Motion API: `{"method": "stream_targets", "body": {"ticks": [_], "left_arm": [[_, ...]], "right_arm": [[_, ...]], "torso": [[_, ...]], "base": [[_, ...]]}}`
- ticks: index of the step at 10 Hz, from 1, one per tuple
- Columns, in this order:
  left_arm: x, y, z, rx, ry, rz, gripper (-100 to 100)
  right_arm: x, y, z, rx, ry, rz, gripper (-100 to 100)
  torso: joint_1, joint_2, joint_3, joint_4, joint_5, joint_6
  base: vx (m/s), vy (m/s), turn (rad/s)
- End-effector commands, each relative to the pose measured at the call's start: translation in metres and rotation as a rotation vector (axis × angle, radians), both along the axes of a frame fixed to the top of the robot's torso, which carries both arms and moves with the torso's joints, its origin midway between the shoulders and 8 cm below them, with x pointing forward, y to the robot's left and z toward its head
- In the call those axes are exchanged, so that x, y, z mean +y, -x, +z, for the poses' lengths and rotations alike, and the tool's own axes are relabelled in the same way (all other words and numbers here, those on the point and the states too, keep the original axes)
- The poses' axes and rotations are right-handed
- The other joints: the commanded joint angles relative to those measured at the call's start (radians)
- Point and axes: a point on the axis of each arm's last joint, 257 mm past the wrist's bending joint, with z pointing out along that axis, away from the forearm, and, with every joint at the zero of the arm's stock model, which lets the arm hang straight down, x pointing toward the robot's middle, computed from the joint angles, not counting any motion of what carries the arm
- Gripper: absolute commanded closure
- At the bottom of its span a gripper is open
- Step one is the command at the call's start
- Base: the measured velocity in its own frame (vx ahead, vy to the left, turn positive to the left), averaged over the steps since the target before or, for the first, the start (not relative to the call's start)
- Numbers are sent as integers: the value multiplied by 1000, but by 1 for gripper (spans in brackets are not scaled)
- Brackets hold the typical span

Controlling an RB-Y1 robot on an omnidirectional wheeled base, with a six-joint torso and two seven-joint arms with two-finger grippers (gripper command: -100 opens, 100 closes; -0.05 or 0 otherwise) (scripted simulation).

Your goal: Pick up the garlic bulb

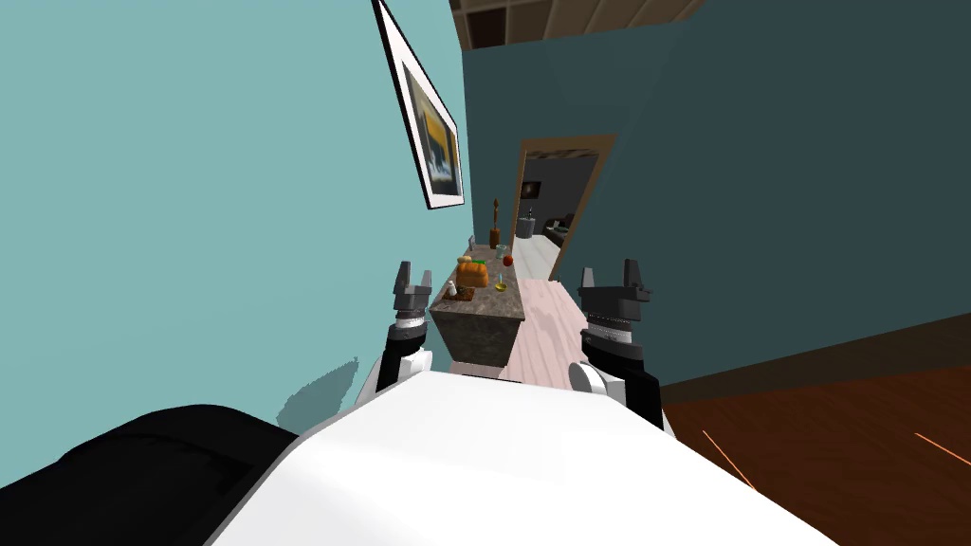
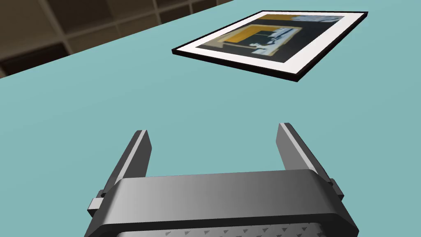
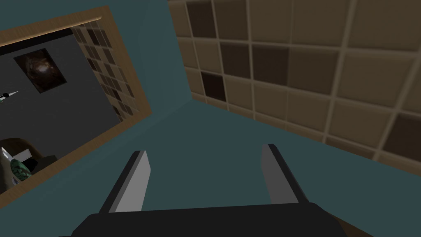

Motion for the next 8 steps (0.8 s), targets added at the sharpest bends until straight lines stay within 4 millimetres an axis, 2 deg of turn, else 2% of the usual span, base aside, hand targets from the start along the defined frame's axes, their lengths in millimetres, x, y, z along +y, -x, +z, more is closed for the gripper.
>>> {"method": "stream_targets", "body": {"ticks": [1, 5, 6, 8], "left_arm": [[-4, -10, -4, 24, -2, -19, -100], [-15, -45, -23, 109, -5, -71, -100], [-15, -46, -25, 119, -4, -71, -100], [-23, -71, -40, 187, -10, -103, -100]], "right_arm": [[0, 0, 0, 0, 0, 0, 0], [0, 0, 0, 0, 0, 0, 0], [0, 0, 0, 0, 0, 0, 0], [0, 0, 0, 0, 0, 0, 0]], "torso": [[0, 0, 0, 0, 0, 0], [0, 1, 0, 0, 0, 0], [0, 1, 0, 0, 0, 0], [0, 0, 0, 0, 0, 0]], "base": [[-11, 1, 21], [-19, 4, 18], [-12, 1, 3], [-14, 3, 17]]}}
